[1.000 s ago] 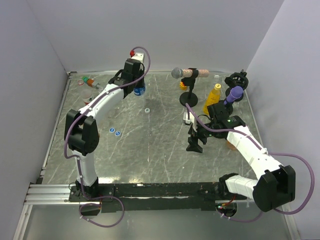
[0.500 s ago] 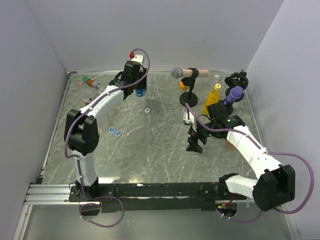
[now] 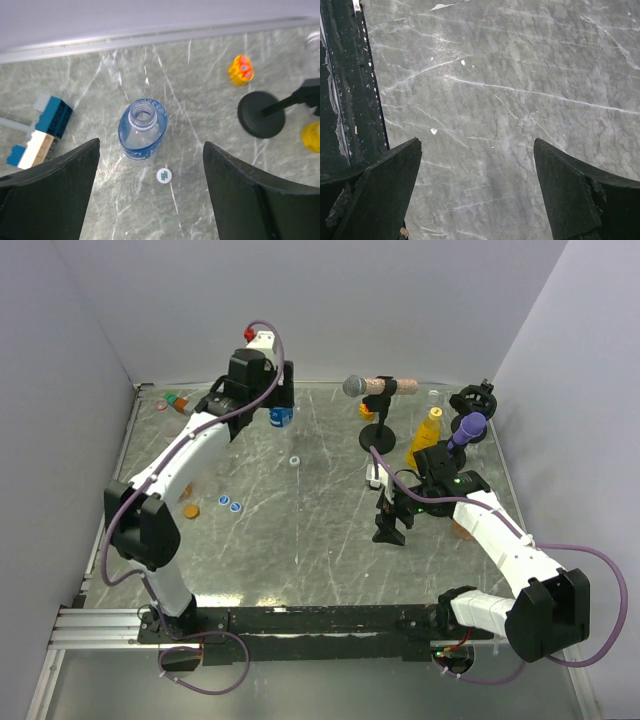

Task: Unscrew the bottle caps
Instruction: Place the bottle without the bottle cap at the center of the board, then pick up the plastic bottle from the center of the board.

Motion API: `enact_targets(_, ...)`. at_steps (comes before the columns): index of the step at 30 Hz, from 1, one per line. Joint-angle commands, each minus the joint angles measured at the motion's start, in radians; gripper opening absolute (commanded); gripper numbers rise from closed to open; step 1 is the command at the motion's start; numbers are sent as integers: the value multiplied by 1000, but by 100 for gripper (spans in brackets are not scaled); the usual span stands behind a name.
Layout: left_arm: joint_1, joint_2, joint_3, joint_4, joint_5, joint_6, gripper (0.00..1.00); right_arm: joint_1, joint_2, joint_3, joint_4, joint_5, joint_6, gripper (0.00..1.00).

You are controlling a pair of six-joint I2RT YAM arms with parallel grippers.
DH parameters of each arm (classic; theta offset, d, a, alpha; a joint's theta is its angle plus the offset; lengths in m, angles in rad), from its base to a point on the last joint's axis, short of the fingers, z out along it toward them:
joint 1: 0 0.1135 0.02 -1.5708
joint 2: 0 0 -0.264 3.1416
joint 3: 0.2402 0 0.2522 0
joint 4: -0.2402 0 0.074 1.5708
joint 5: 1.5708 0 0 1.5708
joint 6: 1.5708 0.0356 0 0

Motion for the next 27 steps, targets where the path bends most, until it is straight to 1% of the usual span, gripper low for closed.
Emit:
enact_targets(1, -1, -97, 7, 13, 28, -6, 88, 4, -1, -5, 14, -7, 2, 99)
enact_targets(7, -1, -169, -33, 16, 63, -1, 91, -6, -5, -6, 14, -9, 2, 99)
enact_targets(12, -1, -308, -129, 56, 92, 5, 96, -38, -24, -8, 15, -36, 4, 99)
enact_targets(13, -1, -349, -167, 75, 99, 5, 98, -46, -33, -6, 15, -47, 5, 99)
enact_targets(16, -1, -492, -339, 186, 146, 11, 97, -74, -61, 6, 18, -73, 27, 99)
enact_targets(17, -1, -567, -393, 226, 161, 5, 97, -78, -70, 15, 6, -81, 30, 99)
enact_targets(20, 1, -733, -569, 318, 198, -58, 97, -78, -87, 81, -104, -78, 13, 99)
enact_targets(22, 1, -829, -666, 374, 243, -83, 97, -78, -94, 150, -186, -23, 9, 99)
enact_targets(24, 1, -911, -750, 389, 299, -101, 97, -81, -119, 185, -220, 55, 48, 99)
enact_targets(25, -1, -946, -789, 388, 333, -107, 97, -86, -148, 195, -221, 95, 77, 99)
enact_targets(27, 1, -1008, -862, 389, 384, -106, 97, -95, -186, 198, -197, 207, 207, 99)
